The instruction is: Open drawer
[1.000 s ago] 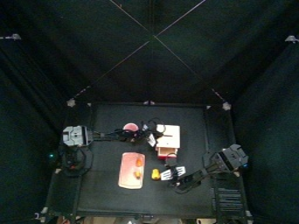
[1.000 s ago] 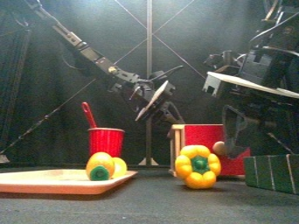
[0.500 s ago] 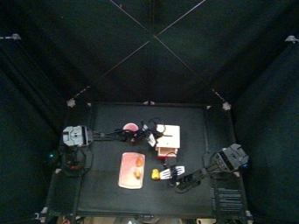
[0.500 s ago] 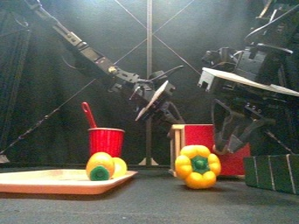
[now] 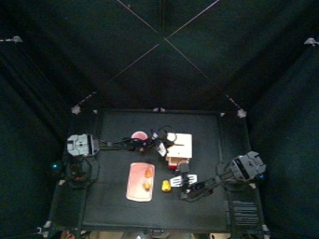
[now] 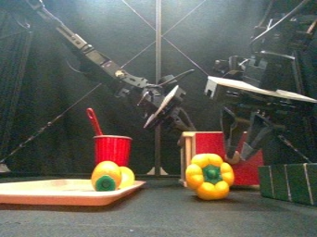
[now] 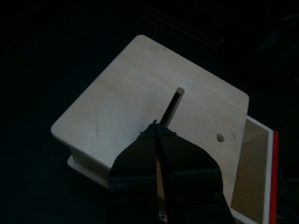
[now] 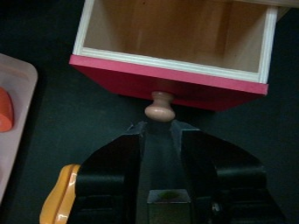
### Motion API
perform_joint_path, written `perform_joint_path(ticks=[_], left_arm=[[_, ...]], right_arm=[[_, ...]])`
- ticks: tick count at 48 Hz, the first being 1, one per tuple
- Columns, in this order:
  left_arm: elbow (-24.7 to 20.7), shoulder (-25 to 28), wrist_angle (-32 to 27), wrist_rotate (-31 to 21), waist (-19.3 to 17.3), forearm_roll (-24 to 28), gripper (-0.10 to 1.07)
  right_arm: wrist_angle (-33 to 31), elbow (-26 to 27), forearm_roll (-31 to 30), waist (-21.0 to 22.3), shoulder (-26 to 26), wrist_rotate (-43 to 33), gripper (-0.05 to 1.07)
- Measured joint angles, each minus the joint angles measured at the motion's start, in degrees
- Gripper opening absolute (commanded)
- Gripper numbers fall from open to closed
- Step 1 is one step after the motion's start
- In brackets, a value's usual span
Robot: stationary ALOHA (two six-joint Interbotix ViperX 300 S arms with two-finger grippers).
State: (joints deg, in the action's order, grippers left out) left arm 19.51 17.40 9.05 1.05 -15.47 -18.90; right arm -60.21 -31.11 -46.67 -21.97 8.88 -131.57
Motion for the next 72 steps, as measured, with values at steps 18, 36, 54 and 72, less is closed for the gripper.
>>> perform_joint_path(ticks=[18,36,54,72], left_arm=[[0.0,0.0,0.0,0.0,0.0,0.0,0.27],[-0.09,0.0,0.0,0.09,0.0,0.0,0.27],[-0.09,0.09,0.0,0.09,0.0,0.0,0.27],[-0.18,0.09,0.0,0.09,0.0,0.0,0.27]], right_arm=[[1.14,-0.62,1.32,0.35,-3.08,0.26,0.73],[2.02,-0.88,5.98,1.41,-3.96,7.56,0.86],[4.13,-0.18,6.94,6.77,-3.87,10.02,0.85],[7.21,-1.32,7.29,8.26,-3.52,10.02,0.85]])
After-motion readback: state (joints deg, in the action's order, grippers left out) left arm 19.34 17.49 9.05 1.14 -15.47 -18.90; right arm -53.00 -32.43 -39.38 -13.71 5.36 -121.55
